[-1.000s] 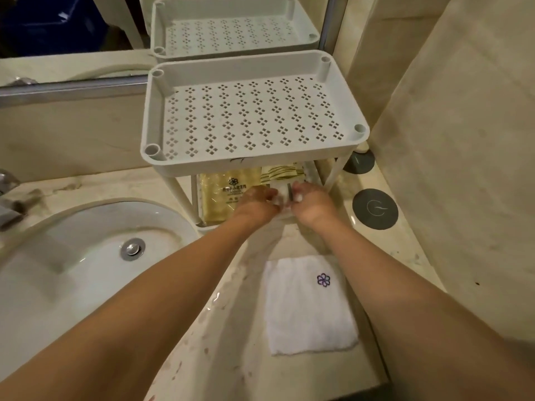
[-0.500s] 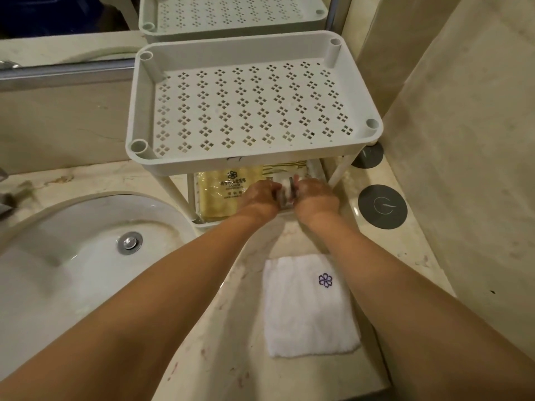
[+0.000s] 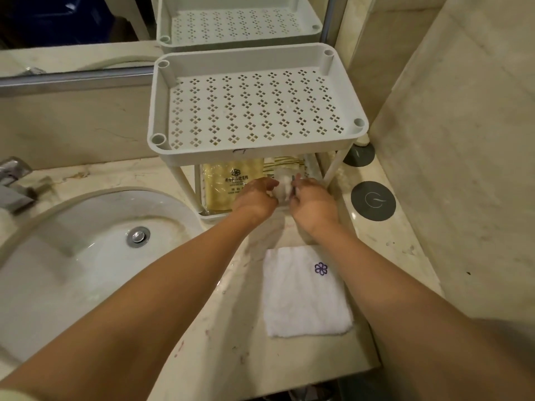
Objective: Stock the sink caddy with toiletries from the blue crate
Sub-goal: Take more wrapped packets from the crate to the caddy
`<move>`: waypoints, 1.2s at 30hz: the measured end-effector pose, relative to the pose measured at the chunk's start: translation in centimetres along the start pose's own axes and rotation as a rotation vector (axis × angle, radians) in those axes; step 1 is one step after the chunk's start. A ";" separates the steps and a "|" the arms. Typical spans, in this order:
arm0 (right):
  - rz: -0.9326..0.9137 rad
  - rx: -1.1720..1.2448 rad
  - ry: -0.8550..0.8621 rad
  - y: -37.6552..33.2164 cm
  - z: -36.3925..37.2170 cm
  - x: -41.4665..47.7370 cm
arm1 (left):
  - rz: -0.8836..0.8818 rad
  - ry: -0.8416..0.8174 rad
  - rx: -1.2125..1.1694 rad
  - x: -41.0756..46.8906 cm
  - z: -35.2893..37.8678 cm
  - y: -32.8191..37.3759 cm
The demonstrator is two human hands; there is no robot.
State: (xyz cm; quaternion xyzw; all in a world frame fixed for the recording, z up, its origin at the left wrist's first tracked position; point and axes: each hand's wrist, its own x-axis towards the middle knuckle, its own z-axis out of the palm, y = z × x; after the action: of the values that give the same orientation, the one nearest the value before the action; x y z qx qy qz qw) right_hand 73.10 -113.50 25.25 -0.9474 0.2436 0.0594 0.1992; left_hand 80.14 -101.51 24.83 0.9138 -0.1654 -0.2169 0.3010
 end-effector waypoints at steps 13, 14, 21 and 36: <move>-0.305 -0.075 -0.108 -4.7 1.8 -7.2 | 0.099 0.122 0.285 -10.3 -3.1 -6.9; -0.322 -0.094 -0.119 -5.3 2.0 -7.5 | 0.092 0.131 0.304 -10.9 -3.4 -7.6; -0.493 -0.205 -0.176 -10.8 3.9 -9.3 | -0.029 0.202 0.348 -15.5 -6.4 -12.5; -0.988 -0.366 -0.303 -26.3 10.4 -17.1 | -0.482 0.438 0.256 -30.3 -12.3 -23.6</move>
State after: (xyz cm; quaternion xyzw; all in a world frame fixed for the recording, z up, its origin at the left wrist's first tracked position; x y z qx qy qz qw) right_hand 70.75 -80.66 28.53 -0.9491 -0.2759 0.1359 0.0683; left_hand 64.51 -64.53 28.05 0.9818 0.0975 -0.0578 0.1524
